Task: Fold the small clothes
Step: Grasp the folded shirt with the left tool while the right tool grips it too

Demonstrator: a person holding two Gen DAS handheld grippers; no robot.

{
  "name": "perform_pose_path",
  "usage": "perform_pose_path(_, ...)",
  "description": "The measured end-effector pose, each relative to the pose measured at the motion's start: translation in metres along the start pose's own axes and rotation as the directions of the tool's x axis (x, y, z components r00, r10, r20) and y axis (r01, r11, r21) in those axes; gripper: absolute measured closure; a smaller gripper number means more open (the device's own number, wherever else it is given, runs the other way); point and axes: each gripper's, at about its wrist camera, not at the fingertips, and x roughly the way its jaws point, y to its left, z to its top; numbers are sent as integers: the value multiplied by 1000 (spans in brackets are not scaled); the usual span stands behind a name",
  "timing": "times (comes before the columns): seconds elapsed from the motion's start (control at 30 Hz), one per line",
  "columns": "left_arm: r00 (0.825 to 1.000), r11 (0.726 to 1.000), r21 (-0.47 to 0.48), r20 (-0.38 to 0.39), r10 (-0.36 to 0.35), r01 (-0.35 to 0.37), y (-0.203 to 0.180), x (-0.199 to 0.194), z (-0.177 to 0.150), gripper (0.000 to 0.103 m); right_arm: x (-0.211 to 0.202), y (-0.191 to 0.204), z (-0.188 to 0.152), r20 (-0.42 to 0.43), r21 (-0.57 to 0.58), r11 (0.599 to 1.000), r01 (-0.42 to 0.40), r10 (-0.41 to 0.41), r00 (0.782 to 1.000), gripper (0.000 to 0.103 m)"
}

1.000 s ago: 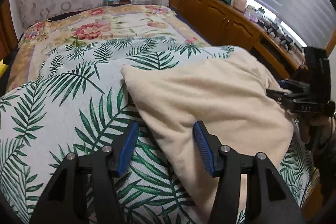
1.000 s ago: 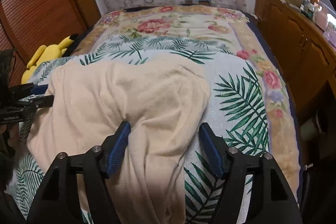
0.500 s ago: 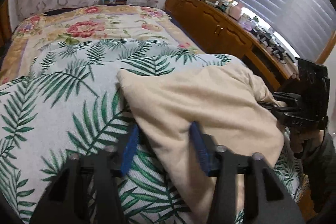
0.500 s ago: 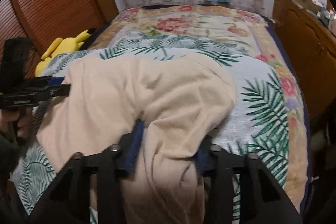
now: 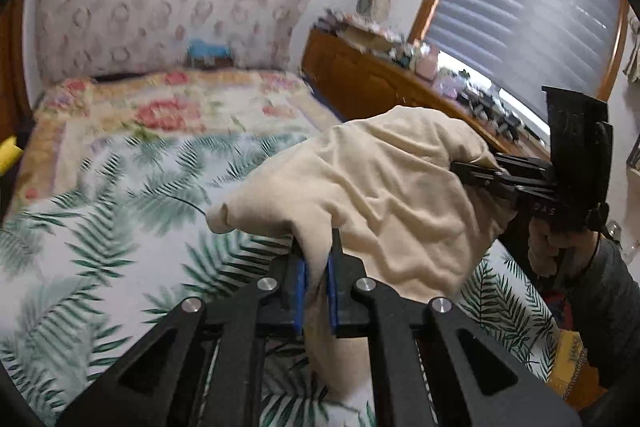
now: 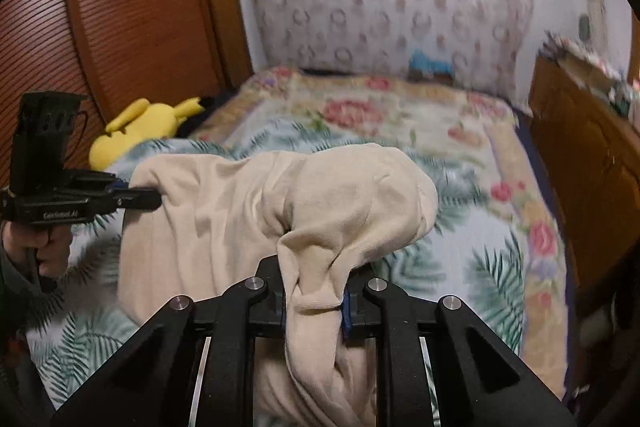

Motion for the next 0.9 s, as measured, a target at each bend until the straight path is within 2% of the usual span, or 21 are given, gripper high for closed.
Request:
perform_pose_path(0.13, 994, 997, -30, 82, 70, -67, 23, -49, -7, 98, 6, 33, 28, 25, -93, 995, -26, 28, 999, 88)
perform_pose_path(0.2, 986, 991, -55, 110, 125, -120, 39, -72, -15, 98, 15, 57, 45, 30, -152, 987, -61, 66, 997, 88)
perform_pose_path(0.33, 957, 964, -124, 143, 251, -234, 79, -115, -40, 98, 41, 109, 77, 18, -275, 953, -126, 136, 991, 88)
perform_pose_path(0.47, 928, 925, -203, 130, 350, -321, 126, -141, -63, 98, 88, 174, 111, -28, -397, 894, -206, 213, 977, 88)
perform_pose_path(0.57, 905, 893, -263, 123, 407, -366, 153, -151, -79, 98, 127, 217, 133, -86, -460, 851, -253, 241, 967, 88)
perform_pose_path(0.67, 890, 866, -303, 102, 444, -398, 170, -153, -96, 98, 158, 258, 147, -113, -532, 800, -278, 259, 959, 88)
perform_pose_path(0.8, 881, 844, -322, 57, 469, -429, 178, -142, -115, 98, 202, 297, 158, -168, -584, 756, -296, 244, 955, 88)
perform_pose_path(0.9, 875, 831, -332, 32, 484, -447, 175, -142, -121, 98, 226, 313, 162, -187, -600, 739, -307, 244, 952, 88)
